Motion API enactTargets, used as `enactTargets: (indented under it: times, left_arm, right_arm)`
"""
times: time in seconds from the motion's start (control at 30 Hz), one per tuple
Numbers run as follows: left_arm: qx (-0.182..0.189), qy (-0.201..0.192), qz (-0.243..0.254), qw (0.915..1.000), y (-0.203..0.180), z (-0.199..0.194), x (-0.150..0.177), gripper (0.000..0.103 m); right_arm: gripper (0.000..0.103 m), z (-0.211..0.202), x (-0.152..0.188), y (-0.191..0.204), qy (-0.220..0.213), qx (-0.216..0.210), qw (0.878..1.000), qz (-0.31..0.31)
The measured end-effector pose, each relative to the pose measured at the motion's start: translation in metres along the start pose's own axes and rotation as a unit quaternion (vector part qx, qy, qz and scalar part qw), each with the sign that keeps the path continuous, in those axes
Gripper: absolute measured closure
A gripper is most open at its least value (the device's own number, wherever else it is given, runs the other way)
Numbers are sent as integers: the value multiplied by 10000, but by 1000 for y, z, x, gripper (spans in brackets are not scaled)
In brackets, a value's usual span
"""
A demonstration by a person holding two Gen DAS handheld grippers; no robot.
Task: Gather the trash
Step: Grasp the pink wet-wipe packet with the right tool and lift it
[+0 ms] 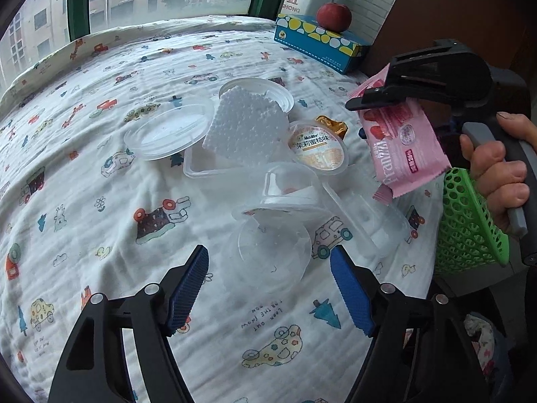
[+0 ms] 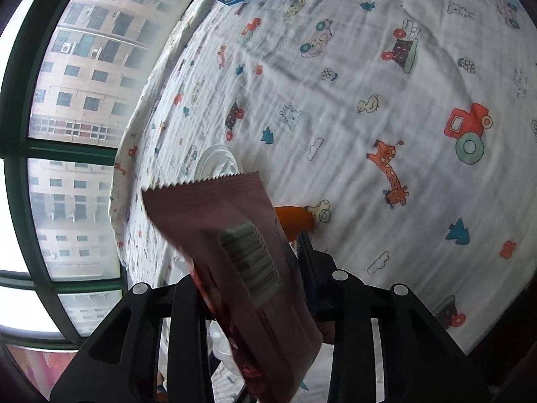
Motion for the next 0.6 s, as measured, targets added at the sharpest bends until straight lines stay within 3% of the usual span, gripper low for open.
enactTargets:
  times: [0.23, 0.6]
  left_arm:
    - [-35, 43, -57, 10000, 1, 6, 2, 48]
    - [-41, -27, -106, 9999, 0, 0, 3, 52]
  right_arm:
    - [78, -9, 6, 0, -1, -225, 9997, -24]
    - [84, -20, 15, -7, -56, -351, 9993, -122]
Point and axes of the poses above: each gripper's, at about its wrist camera, not at the fingertips, and z roughly the way its jaws point, y to its left, x to its underside, the point moved 8 cm from there along z, roughly the way its jaws point, and after that the axes turned 11 degrees about -y, right-handed, at the moved point
